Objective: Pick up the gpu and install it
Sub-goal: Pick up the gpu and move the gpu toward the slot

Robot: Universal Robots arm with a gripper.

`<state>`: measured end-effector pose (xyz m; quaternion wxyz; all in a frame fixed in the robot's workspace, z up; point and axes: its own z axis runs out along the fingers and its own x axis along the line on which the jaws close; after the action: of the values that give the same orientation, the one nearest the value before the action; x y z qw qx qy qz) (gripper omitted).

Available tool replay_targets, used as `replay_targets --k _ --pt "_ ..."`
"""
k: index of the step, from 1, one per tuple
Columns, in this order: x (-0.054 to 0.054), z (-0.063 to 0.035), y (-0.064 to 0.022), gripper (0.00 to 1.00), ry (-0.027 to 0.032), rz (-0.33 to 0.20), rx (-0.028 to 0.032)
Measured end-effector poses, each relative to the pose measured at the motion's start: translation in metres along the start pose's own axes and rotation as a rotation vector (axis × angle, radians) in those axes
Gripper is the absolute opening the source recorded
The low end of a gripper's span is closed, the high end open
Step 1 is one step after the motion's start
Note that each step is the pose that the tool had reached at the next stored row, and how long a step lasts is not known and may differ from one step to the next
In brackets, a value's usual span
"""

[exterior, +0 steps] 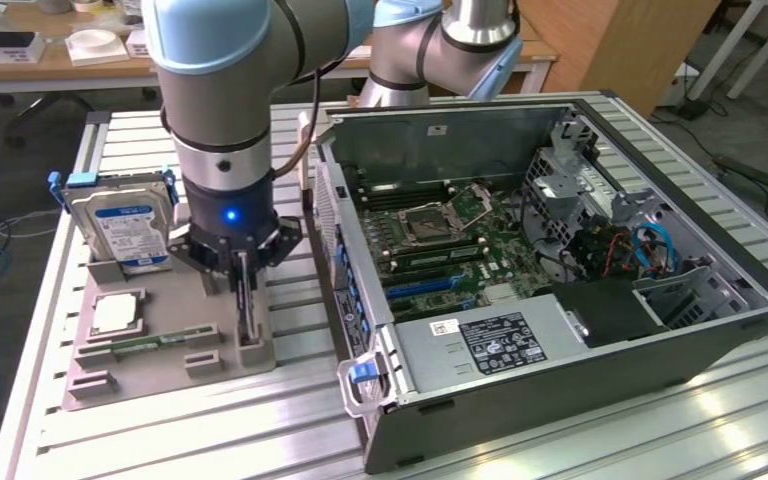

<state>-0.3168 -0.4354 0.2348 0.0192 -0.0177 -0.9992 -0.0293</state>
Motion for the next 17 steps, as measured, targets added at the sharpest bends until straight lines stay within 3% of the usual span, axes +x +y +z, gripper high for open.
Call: replay_targets --k 17 --pt "0.001 -0.0130 0.0008 0.27 -0.0001 0.000 -0.0005"
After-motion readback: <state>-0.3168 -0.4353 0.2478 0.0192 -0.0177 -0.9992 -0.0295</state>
